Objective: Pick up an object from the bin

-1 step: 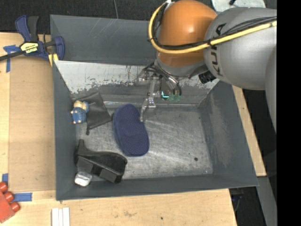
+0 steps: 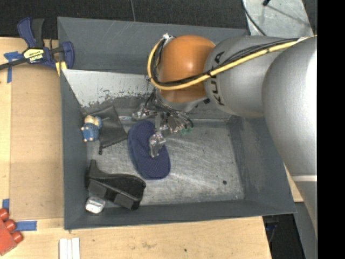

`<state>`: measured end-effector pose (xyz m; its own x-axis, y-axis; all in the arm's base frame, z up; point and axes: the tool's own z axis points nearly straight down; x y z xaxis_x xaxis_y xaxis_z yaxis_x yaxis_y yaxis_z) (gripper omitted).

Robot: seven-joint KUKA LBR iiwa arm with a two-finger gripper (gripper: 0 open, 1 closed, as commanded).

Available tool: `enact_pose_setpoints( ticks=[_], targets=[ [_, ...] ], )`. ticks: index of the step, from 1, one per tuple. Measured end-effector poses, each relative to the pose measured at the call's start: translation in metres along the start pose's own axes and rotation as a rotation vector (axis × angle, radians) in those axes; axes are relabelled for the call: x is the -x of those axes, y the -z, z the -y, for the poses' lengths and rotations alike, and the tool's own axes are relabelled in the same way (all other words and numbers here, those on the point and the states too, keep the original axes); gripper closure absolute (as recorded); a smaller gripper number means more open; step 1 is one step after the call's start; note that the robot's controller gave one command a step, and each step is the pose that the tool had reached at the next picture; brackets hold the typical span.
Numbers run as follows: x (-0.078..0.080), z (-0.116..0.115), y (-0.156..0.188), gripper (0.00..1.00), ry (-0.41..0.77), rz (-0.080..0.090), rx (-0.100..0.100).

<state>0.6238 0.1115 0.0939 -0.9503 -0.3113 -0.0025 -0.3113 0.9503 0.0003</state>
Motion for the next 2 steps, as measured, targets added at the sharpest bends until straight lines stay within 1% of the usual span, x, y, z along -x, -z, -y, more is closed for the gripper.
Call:
enact_pose_setpoints(
  ticks=[1,2],
  targets=[
    [0.003,0.001,0.005,1.0,-0.004,0.01,0.0],
    [-0.004,0.005,0.164,1.0,0.083,0.011,-0.003]
  ],
)
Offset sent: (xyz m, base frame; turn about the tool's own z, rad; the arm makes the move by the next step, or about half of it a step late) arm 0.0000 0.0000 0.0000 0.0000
